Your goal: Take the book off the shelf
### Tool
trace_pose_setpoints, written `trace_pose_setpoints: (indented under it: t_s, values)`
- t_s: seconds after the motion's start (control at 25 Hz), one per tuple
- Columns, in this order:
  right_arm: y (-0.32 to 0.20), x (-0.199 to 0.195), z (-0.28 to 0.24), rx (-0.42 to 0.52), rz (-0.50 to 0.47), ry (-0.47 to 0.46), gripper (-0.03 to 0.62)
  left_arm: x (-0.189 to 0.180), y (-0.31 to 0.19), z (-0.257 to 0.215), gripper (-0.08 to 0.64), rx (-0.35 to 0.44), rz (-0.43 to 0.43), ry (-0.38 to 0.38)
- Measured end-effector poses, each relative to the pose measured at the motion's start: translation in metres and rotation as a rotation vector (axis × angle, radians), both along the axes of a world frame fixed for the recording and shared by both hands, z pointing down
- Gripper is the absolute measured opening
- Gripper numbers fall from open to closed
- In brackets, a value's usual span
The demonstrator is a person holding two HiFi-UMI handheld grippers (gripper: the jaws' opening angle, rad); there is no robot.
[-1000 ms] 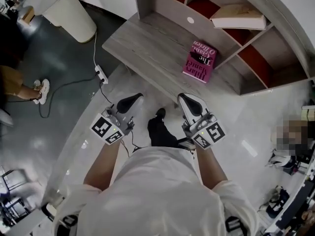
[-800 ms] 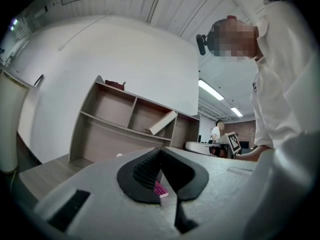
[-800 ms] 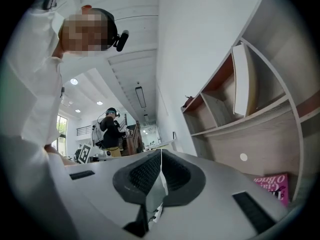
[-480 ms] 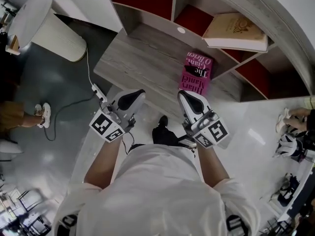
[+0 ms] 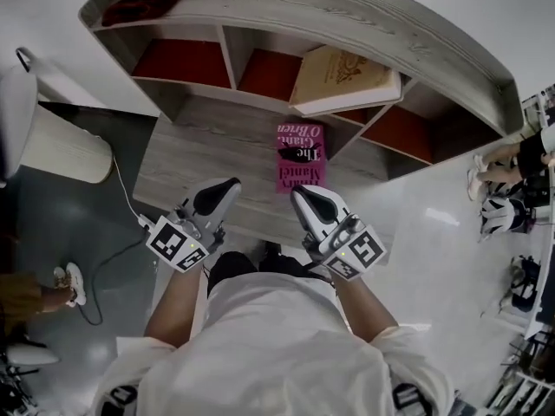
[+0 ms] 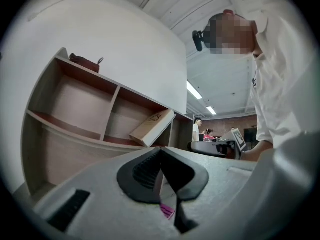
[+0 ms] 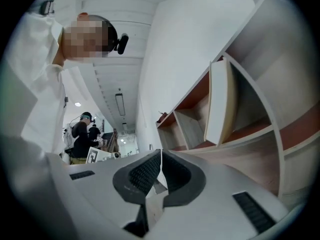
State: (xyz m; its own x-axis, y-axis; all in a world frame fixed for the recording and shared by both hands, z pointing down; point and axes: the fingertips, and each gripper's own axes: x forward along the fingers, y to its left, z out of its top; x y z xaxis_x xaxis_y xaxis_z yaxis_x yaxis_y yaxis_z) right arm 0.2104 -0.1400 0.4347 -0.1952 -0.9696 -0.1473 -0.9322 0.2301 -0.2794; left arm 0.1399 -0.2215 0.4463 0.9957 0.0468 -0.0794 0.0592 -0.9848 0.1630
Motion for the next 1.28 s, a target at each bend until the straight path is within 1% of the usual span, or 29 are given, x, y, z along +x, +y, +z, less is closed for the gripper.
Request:
trace_pose_setpoints:
  t_s: [0.12, 0.28, 0.4, 0.6, 0.72, 0.88, 1.0, 1.08, 1.28]
  values:
    - [0.001, 0.020, -0.013, 0.015, 0.104, -0.027, 0.015, 0.019, -0.009, -0.011, 0.014, 0.032, 0.048, -0.005]
    - [-0.003, 0.041, -0.034, 0.048, 0.244, -0.048, 0.017, 0.043, -0.028, -0.024, 0.014, 0.049, 0.108, -0.001]
    - [-0.006, 0.052, -0.051, 0.072, 0.356, -0.059, 0.017, 0.058, -0.042, -0.032, 0.014, 0.058, 0.180, -0.005]
    - [-0.010, 0.067, -0.072, 0.104, 0.546, -0.062, 0.028, 0.072, -0.058, -0.064, 0.014, 0.145, 0.317, 0.051]
    - [-0.014, 0.076, -0.084, 0.117, 0.629, -0.057, 0.076, 0.077, -0.066, -0.077, 0.014, 0.154, 0.376, 0.078]
    - [-0.016, 0.091, -0.097, 0.139, 0.704, -0.094, 0.120, 0.083, -0.075, -0.084, 0.014, 0.137, 0.413, 0.092]
    - [-0.016, 0.105, -0.099, 0.153, 0.750, -0.148, 0.154, 0.090, -0.080, -0.088, 0.014, 0.138, 0.398, 0.092]
    - [-0.017, 0.116, -0.096, 0.155, 0.772, -0.195, 0.178, 0.096, -0.083, -0.091, 0.014, 0.138, 0.388, 0.088]
    - [-0.022, 0.140, -0.089, 0.192, 0.792, -0.346, 0.244, 0.099, -0.081, -0.097, 0.014, 0.128, 0.420, 0.097]
